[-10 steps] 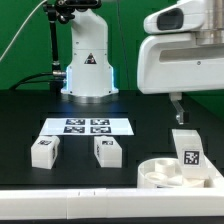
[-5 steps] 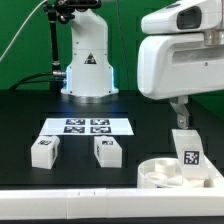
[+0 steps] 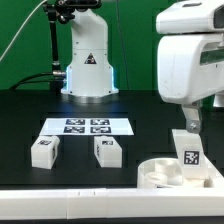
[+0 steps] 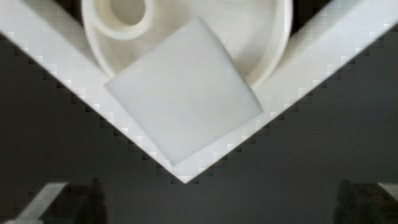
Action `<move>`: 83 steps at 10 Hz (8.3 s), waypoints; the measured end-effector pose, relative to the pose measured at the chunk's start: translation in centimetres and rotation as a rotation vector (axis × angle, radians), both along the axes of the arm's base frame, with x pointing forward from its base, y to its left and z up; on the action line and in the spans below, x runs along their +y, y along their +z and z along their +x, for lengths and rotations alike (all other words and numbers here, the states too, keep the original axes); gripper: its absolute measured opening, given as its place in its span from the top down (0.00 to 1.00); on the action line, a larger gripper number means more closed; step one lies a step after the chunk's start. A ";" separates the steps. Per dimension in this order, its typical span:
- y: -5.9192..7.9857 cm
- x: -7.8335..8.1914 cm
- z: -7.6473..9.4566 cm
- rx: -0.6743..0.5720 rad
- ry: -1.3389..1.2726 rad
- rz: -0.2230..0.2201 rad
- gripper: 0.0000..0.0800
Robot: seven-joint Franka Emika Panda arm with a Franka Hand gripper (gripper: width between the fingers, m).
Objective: Assemble stool
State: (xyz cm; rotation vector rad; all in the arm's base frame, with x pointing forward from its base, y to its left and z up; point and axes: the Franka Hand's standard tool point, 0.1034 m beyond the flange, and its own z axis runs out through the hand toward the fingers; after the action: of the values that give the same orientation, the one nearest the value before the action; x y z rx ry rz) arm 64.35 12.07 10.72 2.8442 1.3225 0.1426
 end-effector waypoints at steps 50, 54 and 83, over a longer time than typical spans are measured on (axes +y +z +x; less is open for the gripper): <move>-2.7 -0.8 -0.9 0.245 -2.322 0.281 0.57; -2.8 -0.9 -0.7 0.337 -2.747 0.451 0.57; 0.8 -4.4 -1.2 0.340 -2.429 0.406 0.19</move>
Offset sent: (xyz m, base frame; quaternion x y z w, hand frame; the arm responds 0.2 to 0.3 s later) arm 0.0013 -0.0027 -0.0066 -0.0153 -0.0296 -0.2541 0.9666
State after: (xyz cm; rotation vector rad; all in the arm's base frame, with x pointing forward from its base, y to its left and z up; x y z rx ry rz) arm 63.13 7.65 11.49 2.3968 -2.4737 -0.1332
